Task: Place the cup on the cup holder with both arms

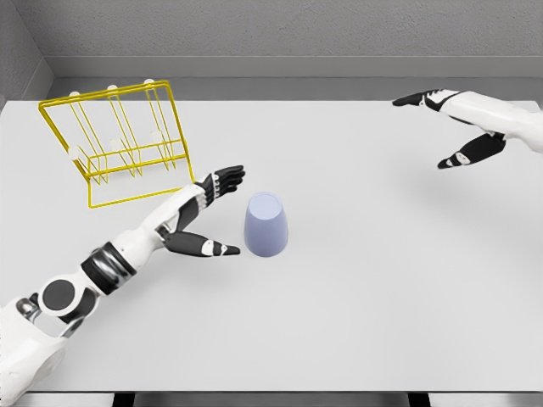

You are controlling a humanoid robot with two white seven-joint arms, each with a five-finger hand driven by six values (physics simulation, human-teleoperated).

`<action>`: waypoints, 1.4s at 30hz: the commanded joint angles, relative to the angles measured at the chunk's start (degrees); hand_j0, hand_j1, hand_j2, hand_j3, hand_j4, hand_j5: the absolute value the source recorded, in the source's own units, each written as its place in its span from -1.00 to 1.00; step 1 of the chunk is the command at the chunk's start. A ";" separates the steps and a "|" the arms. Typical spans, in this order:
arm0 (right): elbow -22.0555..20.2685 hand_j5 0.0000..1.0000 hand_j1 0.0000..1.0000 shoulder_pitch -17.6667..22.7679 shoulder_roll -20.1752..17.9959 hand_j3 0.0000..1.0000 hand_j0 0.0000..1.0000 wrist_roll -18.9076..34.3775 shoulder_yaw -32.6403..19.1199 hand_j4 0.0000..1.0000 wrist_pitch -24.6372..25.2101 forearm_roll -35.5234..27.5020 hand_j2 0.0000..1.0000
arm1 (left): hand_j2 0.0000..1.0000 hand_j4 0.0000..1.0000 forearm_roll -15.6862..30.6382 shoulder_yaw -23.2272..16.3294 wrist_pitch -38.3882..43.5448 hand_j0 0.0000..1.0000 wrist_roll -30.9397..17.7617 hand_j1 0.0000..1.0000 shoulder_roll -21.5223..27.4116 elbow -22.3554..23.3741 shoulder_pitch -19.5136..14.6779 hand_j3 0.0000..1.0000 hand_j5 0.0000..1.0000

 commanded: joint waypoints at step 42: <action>-0.35 1.00 1.00 1.32 -4.70 1.00 1.00 -0.02 0.04 1.00 0.16 3.76 1.00 | 1.00 1.00 -3.00 -0.29 1.75 1.00 -0.51 1.00 -7.41 6.64 -0.44 1.00 1.00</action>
